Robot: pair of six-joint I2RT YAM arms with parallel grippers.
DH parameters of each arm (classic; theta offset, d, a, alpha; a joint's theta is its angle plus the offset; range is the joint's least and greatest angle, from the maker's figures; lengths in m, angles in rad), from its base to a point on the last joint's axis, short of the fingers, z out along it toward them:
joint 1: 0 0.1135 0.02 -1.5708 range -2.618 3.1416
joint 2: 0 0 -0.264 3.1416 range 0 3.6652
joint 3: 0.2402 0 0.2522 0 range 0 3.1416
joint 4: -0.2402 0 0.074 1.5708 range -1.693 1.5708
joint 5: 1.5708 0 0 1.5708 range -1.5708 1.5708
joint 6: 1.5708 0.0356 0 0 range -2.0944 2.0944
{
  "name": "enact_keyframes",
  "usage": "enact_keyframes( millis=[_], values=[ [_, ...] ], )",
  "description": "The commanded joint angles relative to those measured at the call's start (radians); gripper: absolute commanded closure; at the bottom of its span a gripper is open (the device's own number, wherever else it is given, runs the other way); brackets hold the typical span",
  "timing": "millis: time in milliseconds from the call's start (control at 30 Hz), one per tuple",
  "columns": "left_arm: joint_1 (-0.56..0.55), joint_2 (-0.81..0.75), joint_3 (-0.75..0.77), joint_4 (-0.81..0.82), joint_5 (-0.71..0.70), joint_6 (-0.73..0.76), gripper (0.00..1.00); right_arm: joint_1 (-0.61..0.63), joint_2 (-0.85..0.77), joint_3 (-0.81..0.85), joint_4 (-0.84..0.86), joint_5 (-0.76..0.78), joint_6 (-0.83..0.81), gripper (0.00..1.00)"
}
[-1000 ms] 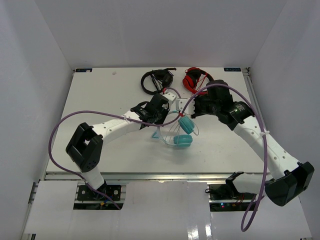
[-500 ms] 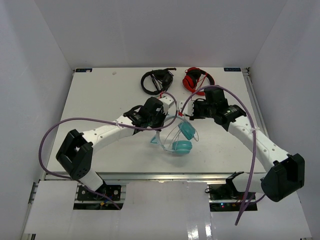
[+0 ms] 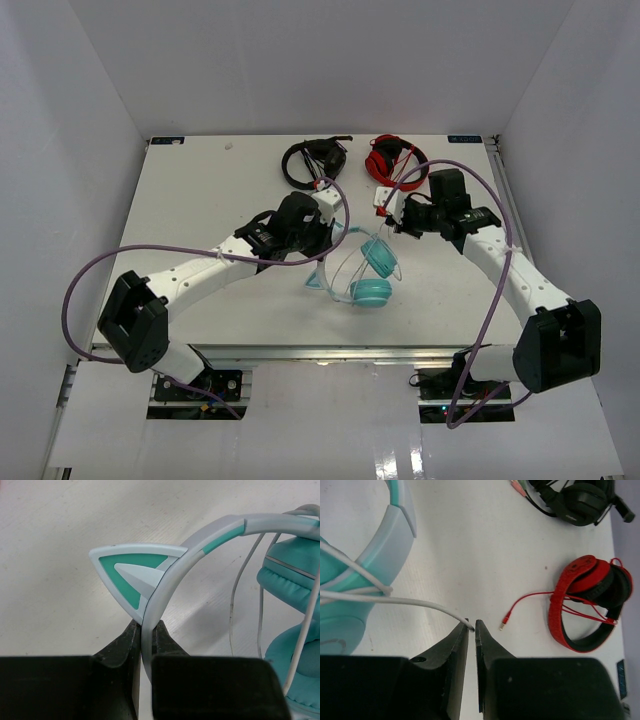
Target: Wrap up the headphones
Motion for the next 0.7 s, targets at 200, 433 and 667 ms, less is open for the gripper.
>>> enact_keyframes(
  millis=[200, 433, 667],
  values=[
    [-0.005, -0.096, 0.051, 0.046, 0.011, -0.108, 1.0, -0.015, 0.067, -0.027, 0.087, -0.222, 0.16, 0.83],
    [0.014, -0.076, 0.021, 0.059, -0.096, -0.165, 1.0, -0.031, 0.132, -0.066, 0.141, -0.35, 0.247, 0.82],
    [0.035, -0.068, -0.049, 0.115, -0.131, -0.209, 1.0, -0.049, 0.211, -0.095, 0.18, -0.494, 0.318, 0.81]
  ],
)
